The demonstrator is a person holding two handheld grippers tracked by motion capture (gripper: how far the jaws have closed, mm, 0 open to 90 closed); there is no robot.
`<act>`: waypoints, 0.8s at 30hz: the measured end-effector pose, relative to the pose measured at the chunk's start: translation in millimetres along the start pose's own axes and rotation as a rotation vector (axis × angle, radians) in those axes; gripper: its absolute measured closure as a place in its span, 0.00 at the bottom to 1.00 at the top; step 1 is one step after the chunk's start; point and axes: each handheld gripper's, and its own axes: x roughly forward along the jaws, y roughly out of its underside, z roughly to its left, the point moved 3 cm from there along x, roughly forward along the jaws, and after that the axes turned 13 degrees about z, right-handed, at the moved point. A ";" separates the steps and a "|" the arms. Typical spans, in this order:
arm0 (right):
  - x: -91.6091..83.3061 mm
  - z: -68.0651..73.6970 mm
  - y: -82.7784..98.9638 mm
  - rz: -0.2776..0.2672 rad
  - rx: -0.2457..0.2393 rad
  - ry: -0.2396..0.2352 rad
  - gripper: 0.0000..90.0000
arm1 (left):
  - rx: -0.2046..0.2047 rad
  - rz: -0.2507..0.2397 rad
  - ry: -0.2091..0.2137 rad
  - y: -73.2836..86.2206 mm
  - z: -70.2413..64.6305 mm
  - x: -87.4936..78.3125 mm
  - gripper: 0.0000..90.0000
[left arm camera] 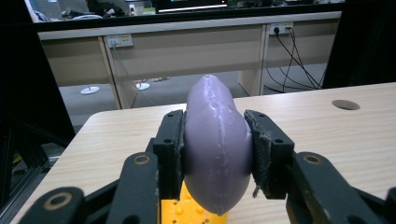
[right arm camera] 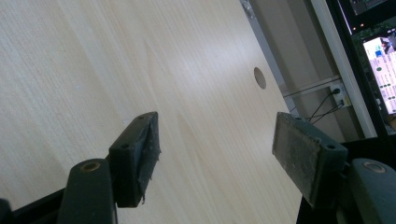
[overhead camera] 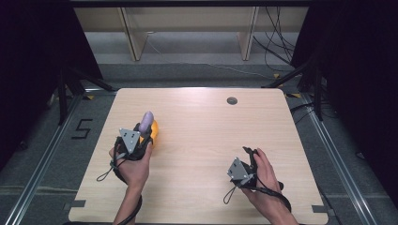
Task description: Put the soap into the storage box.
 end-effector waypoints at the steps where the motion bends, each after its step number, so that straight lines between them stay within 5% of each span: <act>1: 0.0 0.0 0.0 0.001 0.000 0.000 0.36 | -0.004 -0.003 -0.005 0.0 1.7 0.9 0.65; 10: 0.1 0.7 -0.3 0.004 -0.004 -0.002 0.36 | -0.039 0.003 -0.024 4.8 15.3 9.8 0.65; 24: 0.4 0.9 0.1 0.003 0.000 -0.006 0.36 | -0.034 0.043 -0.037 14.8 15.3 29.8 0.65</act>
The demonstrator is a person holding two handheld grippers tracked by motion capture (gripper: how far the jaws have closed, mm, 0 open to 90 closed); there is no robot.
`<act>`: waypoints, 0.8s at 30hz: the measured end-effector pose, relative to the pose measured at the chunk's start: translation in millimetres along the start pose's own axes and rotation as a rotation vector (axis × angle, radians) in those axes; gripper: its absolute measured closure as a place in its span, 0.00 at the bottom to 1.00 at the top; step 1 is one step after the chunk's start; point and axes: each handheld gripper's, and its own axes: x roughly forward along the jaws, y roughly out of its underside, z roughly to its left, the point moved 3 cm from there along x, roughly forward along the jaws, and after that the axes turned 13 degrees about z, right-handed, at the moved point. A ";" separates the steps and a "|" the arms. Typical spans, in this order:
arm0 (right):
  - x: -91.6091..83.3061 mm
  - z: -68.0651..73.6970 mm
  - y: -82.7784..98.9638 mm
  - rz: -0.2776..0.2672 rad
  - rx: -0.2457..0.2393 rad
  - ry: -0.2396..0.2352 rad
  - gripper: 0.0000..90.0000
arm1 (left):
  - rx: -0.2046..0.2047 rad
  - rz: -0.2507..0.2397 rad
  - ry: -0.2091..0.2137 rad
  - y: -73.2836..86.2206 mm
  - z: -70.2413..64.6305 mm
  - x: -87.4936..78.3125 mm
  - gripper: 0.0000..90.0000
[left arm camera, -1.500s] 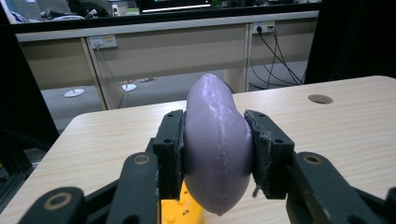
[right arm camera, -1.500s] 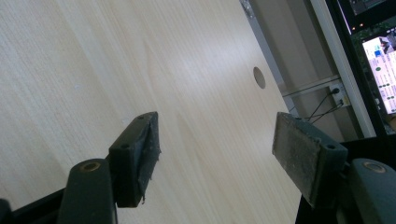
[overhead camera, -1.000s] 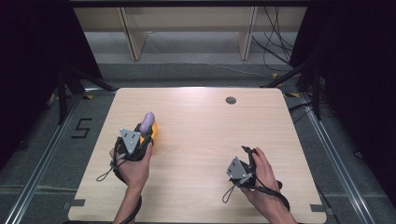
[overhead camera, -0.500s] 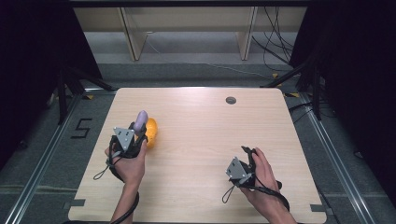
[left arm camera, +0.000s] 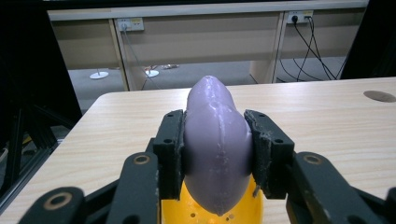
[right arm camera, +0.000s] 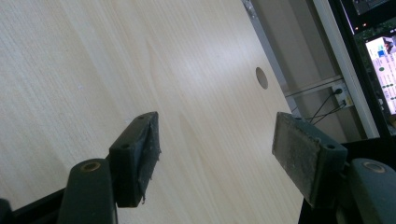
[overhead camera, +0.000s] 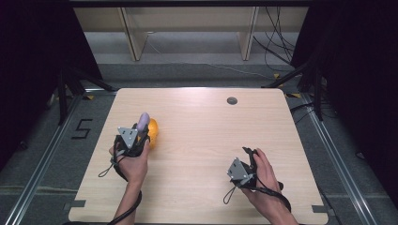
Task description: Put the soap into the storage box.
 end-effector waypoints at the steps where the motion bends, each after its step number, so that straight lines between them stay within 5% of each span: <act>1: -0.1 -0.2 0.1 0.000 0.002 -0.005 0.36 | 0.005 0.003 0.000 0.6 0.1 1.6 0.65; 24: 0.9 0.7 -0.6 -0.001 -0.008 -0.015 0.37 | 0.028 0.056 -0.003 11.7 0.6 20.9 0.65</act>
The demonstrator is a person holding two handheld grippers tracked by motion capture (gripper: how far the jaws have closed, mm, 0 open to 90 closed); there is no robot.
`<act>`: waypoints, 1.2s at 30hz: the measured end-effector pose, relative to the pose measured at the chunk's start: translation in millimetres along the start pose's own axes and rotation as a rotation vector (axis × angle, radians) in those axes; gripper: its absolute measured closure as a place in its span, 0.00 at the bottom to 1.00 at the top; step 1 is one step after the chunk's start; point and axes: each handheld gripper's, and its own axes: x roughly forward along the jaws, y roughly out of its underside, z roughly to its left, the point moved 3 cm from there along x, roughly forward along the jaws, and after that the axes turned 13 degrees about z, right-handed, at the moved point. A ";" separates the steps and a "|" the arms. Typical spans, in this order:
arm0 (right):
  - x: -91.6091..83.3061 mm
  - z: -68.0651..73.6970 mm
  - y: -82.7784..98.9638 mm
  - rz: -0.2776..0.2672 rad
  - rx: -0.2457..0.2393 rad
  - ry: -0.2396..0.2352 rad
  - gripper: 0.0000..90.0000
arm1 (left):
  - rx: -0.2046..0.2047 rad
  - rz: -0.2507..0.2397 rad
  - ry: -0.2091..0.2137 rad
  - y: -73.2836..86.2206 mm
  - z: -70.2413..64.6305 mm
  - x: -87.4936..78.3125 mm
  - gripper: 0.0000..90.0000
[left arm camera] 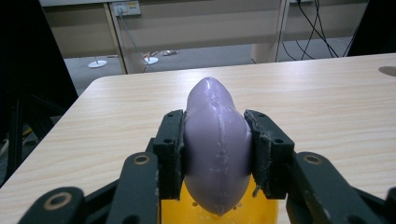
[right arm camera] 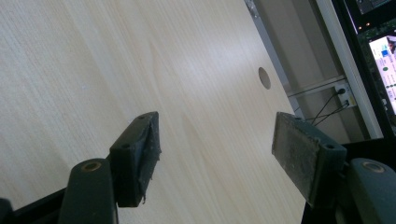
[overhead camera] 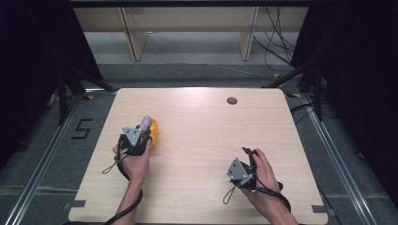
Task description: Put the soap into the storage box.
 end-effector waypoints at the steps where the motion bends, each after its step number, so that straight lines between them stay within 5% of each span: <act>1: 0.2 0.6 0.2 0.002 0.008 -0.013 0.37 | -0.001 0.002 0.001 0.6 -0.1 1.1 0.65; 36: -2.2 0.5 -0.5 -0.007 0.001 0.003 0.37 | 0.037 0.086 -0.004 6.1 0.3 15.1 0.65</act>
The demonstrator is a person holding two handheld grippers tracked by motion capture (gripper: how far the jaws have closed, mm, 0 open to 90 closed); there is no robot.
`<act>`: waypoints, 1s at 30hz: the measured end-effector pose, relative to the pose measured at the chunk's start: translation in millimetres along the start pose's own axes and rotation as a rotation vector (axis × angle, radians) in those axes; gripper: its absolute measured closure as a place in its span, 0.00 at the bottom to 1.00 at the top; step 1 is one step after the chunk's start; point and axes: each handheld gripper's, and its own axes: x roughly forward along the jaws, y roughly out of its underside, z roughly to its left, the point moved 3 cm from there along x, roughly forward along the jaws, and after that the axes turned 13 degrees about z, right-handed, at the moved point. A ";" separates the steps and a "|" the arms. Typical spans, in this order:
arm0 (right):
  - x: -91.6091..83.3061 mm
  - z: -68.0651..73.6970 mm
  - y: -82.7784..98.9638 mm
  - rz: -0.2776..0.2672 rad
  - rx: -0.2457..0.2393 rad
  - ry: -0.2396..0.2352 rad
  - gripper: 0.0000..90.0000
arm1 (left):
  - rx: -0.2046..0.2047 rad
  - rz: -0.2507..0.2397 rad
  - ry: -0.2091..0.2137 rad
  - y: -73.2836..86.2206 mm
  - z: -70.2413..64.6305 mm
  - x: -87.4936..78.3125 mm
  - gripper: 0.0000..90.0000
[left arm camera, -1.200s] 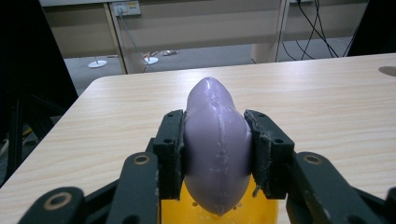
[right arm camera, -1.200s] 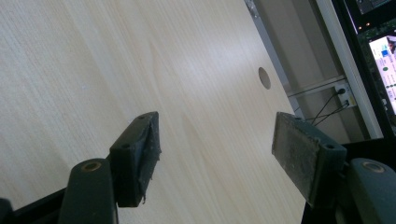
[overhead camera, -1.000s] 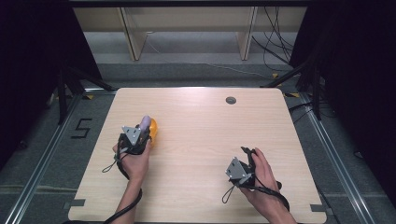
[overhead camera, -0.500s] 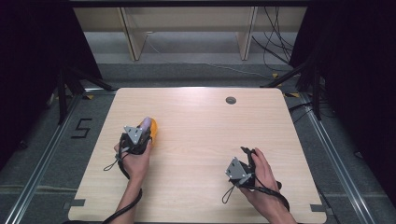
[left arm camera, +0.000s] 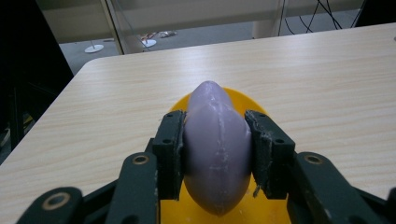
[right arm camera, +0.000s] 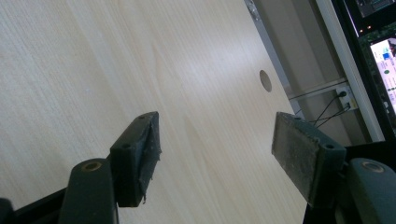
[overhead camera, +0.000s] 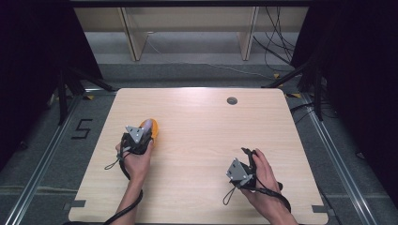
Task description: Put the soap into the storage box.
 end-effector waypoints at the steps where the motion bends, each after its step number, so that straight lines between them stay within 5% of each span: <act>1: -0.1 -0.2 0.1 0.002 -0.002 0.001 0.37 | 0.001 0.006 0.001 0.5 -0.1 0.2 0.65; 16: 0.2 1.0 -0.4 -0.003 0.002 -0.009 0.37 | -0.027 0.021 0.062 -12.2 0.5 -12.7 0.44; 25: 0.4 1.2 -0.7 -0.003 -0.005 -0.010 0.37 | -0.038 0.116 0.120 -27.0 10.6 -29.9 0.36; 30: 1.0 1.2 -0.5 0.002 0.000 -0.024 0.37 | 0.001 0.168 0.176 -40.9 14.8 -33.5 0.35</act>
